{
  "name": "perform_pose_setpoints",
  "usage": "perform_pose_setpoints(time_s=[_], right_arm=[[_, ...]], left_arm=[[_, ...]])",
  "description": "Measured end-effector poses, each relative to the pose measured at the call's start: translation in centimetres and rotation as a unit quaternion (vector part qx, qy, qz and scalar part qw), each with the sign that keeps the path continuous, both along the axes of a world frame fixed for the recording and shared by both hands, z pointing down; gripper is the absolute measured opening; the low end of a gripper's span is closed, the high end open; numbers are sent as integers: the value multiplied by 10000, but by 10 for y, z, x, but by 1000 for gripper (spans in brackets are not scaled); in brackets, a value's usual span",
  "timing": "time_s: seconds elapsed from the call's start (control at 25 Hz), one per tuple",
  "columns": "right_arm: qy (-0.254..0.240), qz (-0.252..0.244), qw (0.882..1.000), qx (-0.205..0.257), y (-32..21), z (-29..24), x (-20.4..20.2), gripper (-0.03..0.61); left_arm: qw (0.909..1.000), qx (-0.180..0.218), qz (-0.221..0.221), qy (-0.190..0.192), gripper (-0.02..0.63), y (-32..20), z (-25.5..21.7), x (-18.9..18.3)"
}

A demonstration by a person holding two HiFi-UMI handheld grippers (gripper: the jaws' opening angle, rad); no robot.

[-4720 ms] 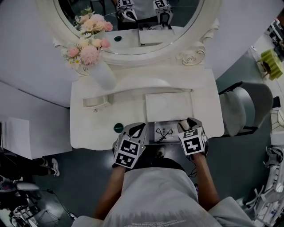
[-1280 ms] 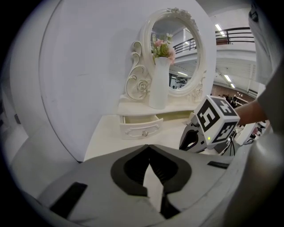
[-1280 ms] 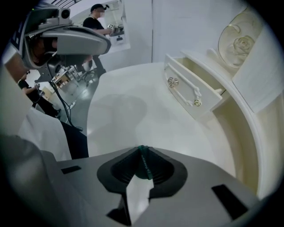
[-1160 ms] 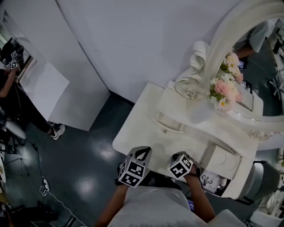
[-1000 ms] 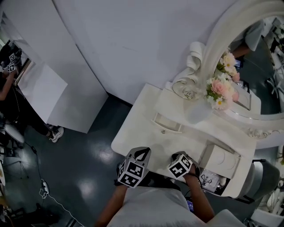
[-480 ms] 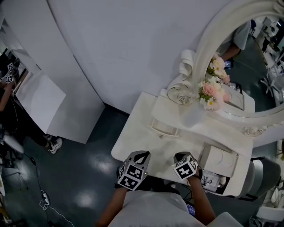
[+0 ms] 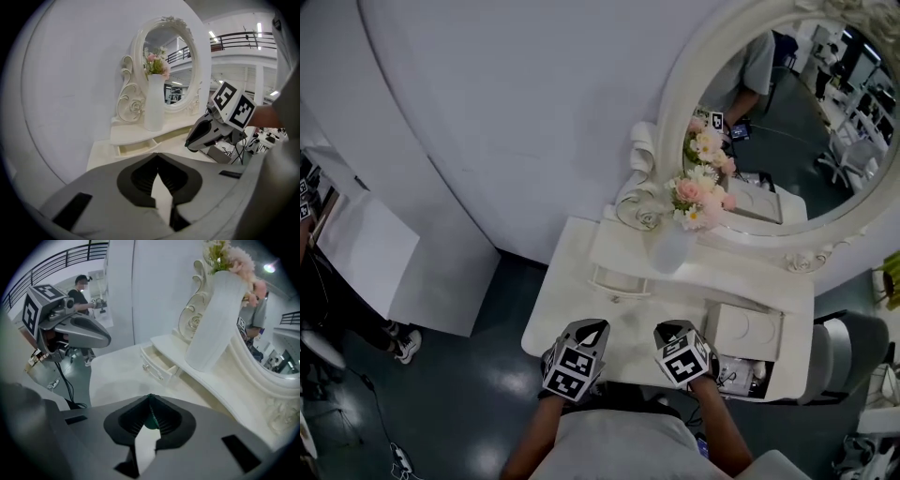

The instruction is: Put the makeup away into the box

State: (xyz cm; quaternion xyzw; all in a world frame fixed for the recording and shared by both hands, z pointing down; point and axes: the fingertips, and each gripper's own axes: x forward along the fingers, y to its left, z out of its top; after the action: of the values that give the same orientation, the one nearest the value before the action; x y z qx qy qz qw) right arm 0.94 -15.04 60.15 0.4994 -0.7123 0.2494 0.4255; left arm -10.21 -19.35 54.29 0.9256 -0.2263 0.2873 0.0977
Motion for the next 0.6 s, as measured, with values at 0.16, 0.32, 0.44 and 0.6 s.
perform_pose_setpoints(time_s=[0.16, 0.32, 0.44, 0.6], right_arm=[[-9, 250, 9994, 236, 11, -18, 17, 43], [12, 536, 9975, 451, 25, -36, 42, 41], [-67, 827, 9945, 636, 38, -46, 64, 41], [-279, 1269, 9882, 816, 58, -69, 89, 41]], left_arm=[[9994, 119, 328, 78, -5, 10, -13, 28], [9977, 222, 620, 136, -5, 20, -24, 56], [9959, 267, 855, 160, -5, 30, -29, 79], [9920, 356, 1194, 206, -5, 48, -39, 113]])
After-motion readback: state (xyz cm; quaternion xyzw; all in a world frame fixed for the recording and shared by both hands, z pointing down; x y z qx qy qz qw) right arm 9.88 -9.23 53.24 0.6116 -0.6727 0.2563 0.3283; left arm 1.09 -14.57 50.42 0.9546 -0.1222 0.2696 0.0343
